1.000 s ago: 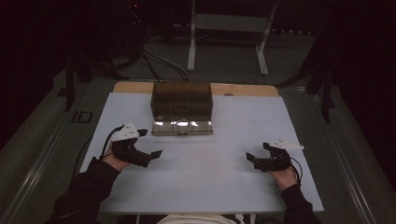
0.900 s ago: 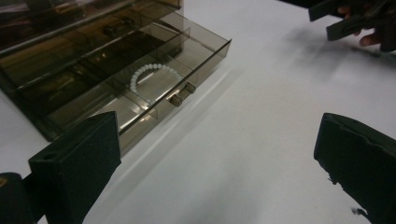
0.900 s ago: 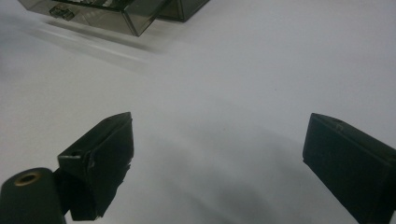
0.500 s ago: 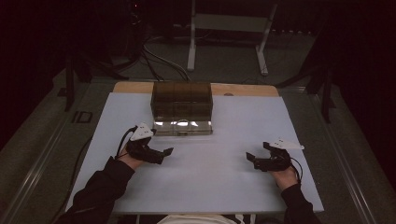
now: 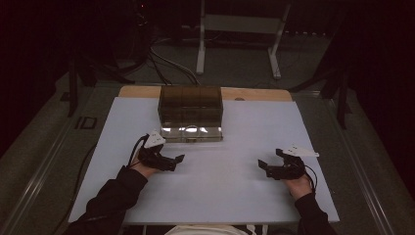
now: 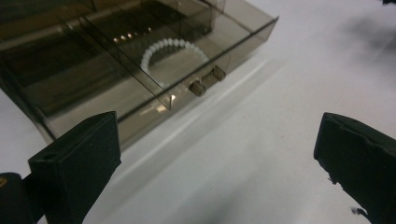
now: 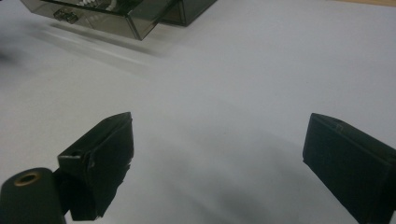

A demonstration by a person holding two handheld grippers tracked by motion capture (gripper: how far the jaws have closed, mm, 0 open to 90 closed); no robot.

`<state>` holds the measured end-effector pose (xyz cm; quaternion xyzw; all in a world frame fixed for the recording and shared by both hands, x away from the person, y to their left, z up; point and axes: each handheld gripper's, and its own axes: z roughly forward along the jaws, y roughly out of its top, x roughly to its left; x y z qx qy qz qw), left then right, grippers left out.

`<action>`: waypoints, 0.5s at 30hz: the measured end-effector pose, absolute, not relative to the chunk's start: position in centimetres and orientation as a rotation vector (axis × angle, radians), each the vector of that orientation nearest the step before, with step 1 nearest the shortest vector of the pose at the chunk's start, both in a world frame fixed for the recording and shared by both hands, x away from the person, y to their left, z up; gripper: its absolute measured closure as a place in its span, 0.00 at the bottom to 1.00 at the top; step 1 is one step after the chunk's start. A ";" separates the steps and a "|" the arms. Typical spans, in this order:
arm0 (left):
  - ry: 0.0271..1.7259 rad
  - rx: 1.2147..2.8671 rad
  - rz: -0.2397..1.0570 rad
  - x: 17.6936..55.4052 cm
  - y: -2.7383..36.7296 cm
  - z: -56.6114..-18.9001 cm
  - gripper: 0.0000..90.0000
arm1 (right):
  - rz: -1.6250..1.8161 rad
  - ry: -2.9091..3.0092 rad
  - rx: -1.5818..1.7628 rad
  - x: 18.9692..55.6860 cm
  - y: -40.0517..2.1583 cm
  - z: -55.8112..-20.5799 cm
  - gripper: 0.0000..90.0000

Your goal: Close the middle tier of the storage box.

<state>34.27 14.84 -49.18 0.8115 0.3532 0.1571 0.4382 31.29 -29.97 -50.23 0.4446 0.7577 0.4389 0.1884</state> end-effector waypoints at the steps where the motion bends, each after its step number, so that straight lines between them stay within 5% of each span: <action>1: 0.883 2.024 0.383 34.3 14.7 -49.3 0.02 | 1.233 2.131 1.250 31.3 -30.0 -50.2 0.09; 15: 0.924 2.153 0.355 35.4 14.0 -50.4 0.02 | 1.241 2.132 1.252 31.3 -29.9 -50.3 0.09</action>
